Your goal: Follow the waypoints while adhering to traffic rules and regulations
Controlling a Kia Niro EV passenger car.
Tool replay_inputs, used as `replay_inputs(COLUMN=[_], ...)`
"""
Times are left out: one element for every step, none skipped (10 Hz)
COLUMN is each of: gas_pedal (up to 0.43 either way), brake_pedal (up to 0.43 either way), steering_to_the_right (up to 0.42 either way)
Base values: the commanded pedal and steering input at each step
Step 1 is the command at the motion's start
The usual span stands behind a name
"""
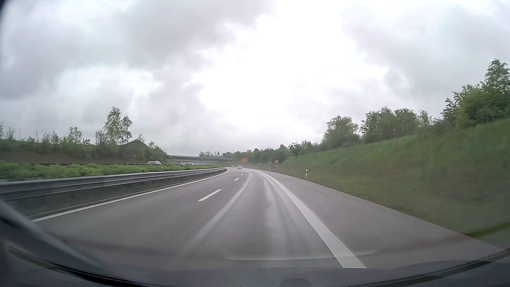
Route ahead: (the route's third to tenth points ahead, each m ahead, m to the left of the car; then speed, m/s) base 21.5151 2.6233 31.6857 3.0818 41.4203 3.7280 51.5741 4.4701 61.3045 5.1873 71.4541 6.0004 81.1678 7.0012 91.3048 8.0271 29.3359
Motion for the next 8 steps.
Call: replay_inputs(gas_pedal=[0.287,0.287,0.287,0.287,0.287,0.287,0.287,0.287], brake_pedal=[0.0,0.0,0.0,0.0,0.0,0.0,0.0,0.0], steering_to_the_right=[-0.011,-0.011,-0.011,-0.011,-0.011,-0.011,-0.011,-0.011])
